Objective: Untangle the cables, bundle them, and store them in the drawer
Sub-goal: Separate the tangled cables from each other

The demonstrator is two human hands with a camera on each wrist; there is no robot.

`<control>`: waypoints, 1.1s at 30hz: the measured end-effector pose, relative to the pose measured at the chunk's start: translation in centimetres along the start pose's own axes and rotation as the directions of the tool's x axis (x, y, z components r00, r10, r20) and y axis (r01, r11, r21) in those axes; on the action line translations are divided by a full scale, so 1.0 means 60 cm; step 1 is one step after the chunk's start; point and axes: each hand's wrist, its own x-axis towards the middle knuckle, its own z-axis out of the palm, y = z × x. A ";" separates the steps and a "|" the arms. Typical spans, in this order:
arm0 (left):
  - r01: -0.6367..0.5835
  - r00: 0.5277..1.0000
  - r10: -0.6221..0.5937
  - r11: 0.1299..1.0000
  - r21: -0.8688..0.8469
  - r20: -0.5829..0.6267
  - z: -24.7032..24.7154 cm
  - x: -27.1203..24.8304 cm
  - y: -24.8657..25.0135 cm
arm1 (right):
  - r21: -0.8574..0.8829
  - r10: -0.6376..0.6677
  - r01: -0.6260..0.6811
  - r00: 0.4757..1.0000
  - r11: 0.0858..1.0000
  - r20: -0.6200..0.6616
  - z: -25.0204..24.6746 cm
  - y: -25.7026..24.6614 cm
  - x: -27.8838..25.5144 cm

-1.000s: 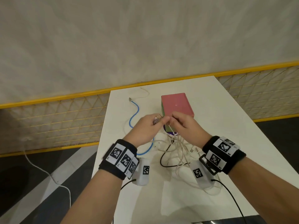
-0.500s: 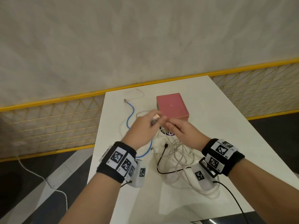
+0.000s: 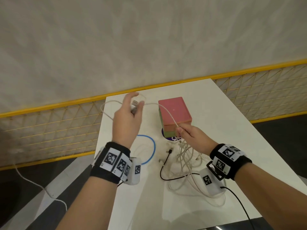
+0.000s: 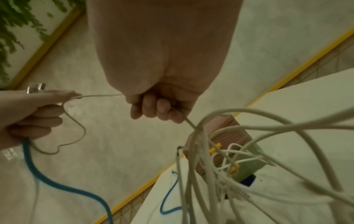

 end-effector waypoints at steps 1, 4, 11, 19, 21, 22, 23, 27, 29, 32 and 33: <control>-0.043 0.993 0.040 0.999 0.028 0.108 0.011 -0.014 0.002 | 0.005 -0.009 0.009 1.000 1.000 -0.003 -0.002 -0.005 0.002; -0.121 0.900 0.066 0.988 0.101 0.431 0.048 -0.047 0.011 | 0.034 -0.077 0.076 0.997 0.997 0.014 -0.003 -0.028 0.007; -0.147 0.946 0.141 0.989 -0.003 0.291 0.045 -0.019 0.027 | 0.040 -0.096 0.095 0.995 0.995 0.022 -0.015 -0.020 0.012; -0.121 0.984 0.095 0.976 0.179 0.150 0.029 0.000 0.000 | -0.063 -0.033 0.038 0.997 0.997 0.075 -0.014 0.016 0.002; -0.172 0.931 0.104 0.970 0.171 0.351 0.048 -0.021 0.005 | -0.072 -0.067 0.071 0.996 0.995 0.060 -0.011 0.009 0.005; -0.179 0.893 0.084 0.968 0.177 0.442 0.061 -0.031 0.007 | -0.067 -0.089 0.092 0.995 0.994 0.043 -0.009 0.004 0.007; -0.176 0.864 0.059 0.966 0.190 0.501 0.072 -0.038 0.007 | -0.060 -0.111 0.112 0.994 0.992 0.025 -0.009 -0.001 0.009; -0.216 0.875 0.117 0.963 0.162 0.471 0.078 -0.031 0.006 | -0.062 -0.174 0.173 0.985 0.983 -0.002 -0.012 -0.010 0.012; -0.245 0.904 0.170 0.958 0.149 0.393 0.066 -0.019 0.013 | -0.049 -0.134 0.134 0.991 0.990 0.007 -0.011 0.001 0.009; -0.202 0.953 0.163 0.970 0.136 0.256 0.053 -0.012 0.015 | -0.047 -0.057 0.057 0.998 0.997 0.001 -0.009 0.020 0.008; -0.173 0.967 0.147 0.978 0.113 0.209 0.051 -0.014 0.013 | -0.064 -0.057 0.058 0.998 0.996 0.004 -0.009 0.025 0.010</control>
